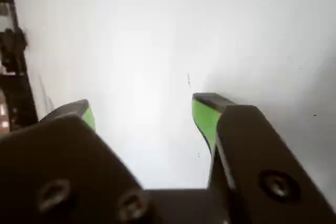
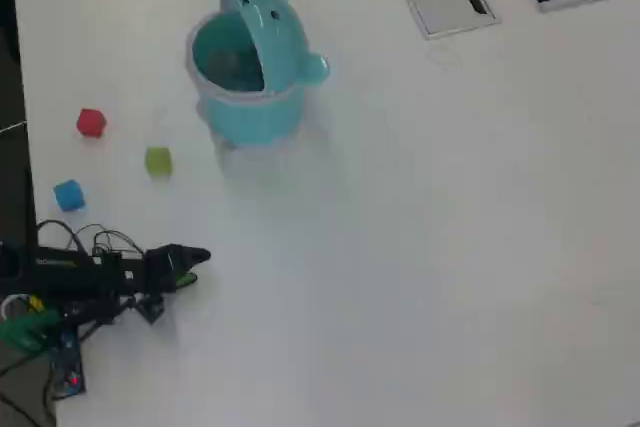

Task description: Grasp RGB lego blocks and put them in the bin one by one.

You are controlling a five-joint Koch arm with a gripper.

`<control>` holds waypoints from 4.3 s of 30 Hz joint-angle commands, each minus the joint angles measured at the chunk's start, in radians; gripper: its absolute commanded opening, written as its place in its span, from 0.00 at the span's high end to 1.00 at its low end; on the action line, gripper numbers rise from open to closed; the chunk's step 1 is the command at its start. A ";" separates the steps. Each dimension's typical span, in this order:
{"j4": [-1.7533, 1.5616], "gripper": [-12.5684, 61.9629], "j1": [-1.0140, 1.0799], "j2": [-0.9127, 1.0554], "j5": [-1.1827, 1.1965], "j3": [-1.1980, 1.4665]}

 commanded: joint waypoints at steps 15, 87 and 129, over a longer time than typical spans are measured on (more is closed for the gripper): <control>0.069 0.37 -0.080 0.052 -0.005 0.074; -0.761 0.41 -0.086 0.063 -0.199 -0.028; 0.043 0.41 -0.736 0.080 -0.718 -0.870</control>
